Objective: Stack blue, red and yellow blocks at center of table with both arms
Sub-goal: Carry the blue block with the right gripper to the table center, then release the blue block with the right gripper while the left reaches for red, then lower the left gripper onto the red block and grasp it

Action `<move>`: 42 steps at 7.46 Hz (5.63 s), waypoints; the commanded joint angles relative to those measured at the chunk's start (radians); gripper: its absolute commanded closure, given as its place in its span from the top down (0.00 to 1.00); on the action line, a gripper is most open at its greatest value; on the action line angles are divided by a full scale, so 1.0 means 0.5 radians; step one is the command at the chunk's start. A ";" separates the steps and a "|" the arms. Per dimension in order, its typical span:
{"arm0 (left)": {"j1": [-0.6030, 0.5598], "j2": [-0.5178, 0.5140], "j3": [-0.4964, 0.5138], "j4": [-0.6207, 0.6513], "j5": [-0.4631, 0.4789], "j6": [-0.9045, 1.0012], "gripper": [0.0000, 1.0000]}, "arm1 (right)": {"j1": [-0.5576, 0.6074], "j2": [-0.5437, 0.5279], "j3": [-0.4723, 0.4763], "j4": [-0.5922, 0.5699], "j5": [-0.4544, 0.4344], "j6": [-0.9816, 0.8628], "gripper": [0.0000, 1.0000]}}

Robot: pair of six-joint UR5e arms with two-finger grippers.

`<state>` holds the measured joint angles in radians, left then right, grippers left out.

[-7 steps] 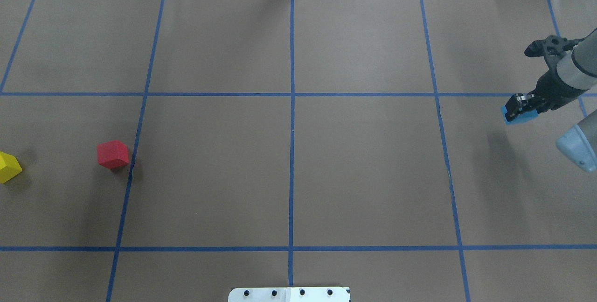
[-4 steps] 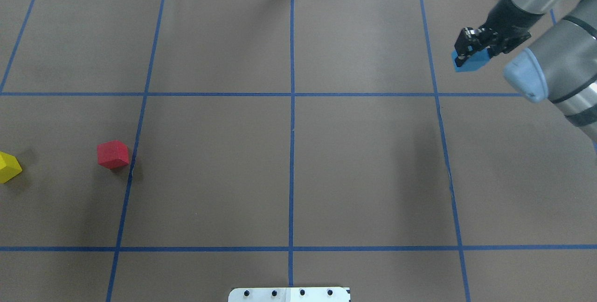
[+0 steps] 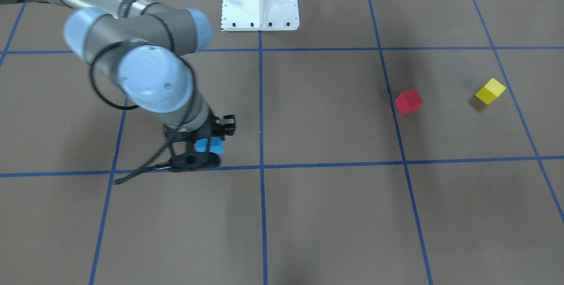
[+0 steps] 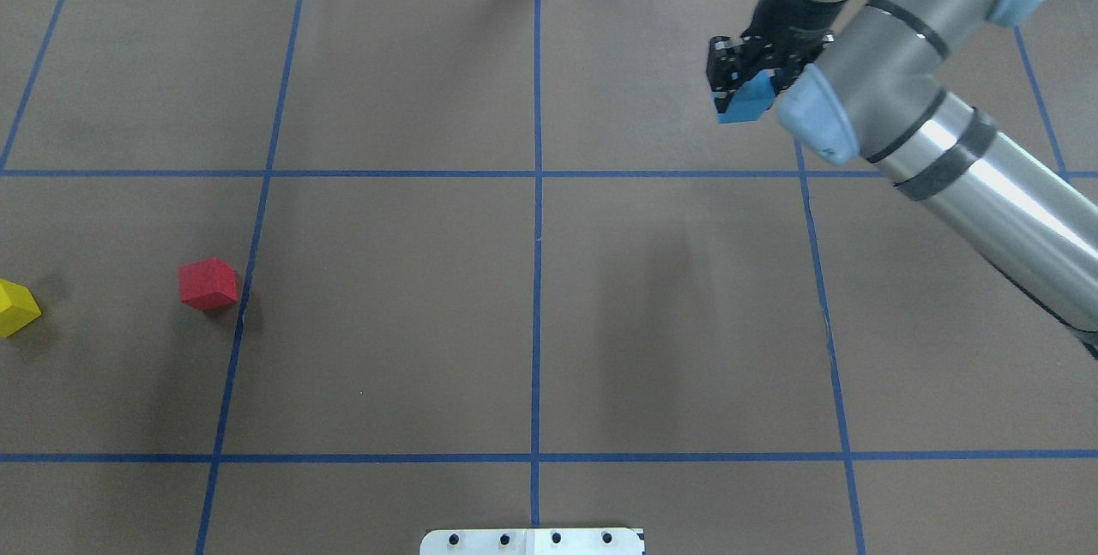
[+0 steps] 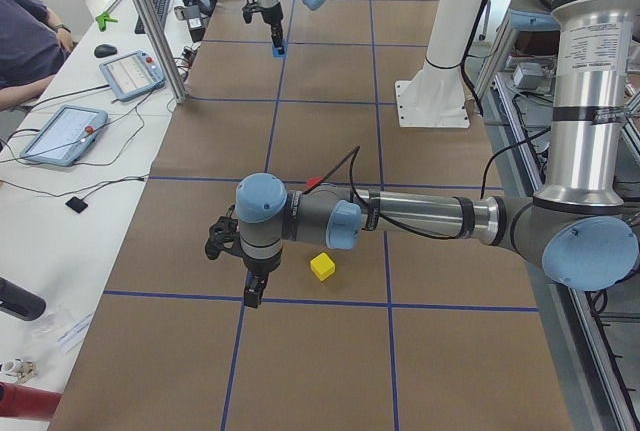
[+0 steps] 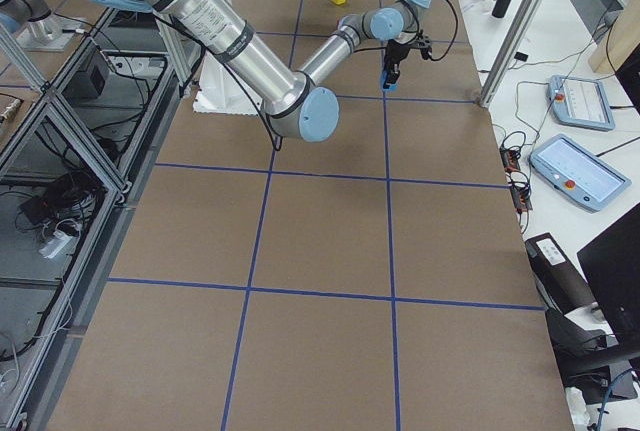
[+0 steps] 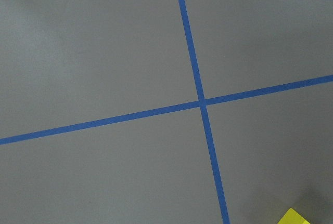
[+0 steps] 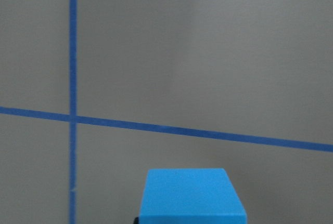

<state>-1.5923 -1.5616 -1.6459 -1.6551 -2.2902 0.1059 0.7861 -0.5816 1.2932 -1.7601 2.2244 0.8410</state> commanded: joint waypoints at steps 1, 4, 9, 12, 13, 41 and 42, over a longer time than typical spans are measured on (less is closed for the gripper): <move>0.000 0.000 0.000 0.000 0.000 -0.003 1.00 | -0.237 0.132 -0.260 0.227 -0.135 0.305 0.00; 0.000 -0.009 0.000 0.000 0.000 -0.003 1.00 | -0.378 0.068 -0.301 0.335 -0.252 0.380 0.00; 0.000 -0.015 0.000 0.000 0.000 -0.006 1.00 | -0.385 -0.012 -0.298 0.549 -0.252 0.593 0.99; 0.003 -0.025 0.000 0.000 0.000 -0.006 1.00 | -0.373 -0.003 -0.286 0.572 -0.252 0.628 0.99; 0.003 -0.031 -0.018 -0.003 0.000 0.003 1.00 | -0.339 -0.003 -0.240 0.563 -0.237 0.622 0.99; 1.816 -0.175 -0.429 -0.457 0.795 -2.823 0.00 | 0.575 -0.754 0.212 0.323 0.003 -0.789 1.00; 1.807 -0.169 -0.493 -0.439 0.770 -2.807 0.00 | 0.575 -0.754 0.212 0.323 0.003 -0.786 1.00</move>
<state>-0.6850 -1.6482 -1.8627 -1.8834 -1.8934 -1.3065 1.0732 -0.9587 1.3990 -1.5984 2.2253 0.4467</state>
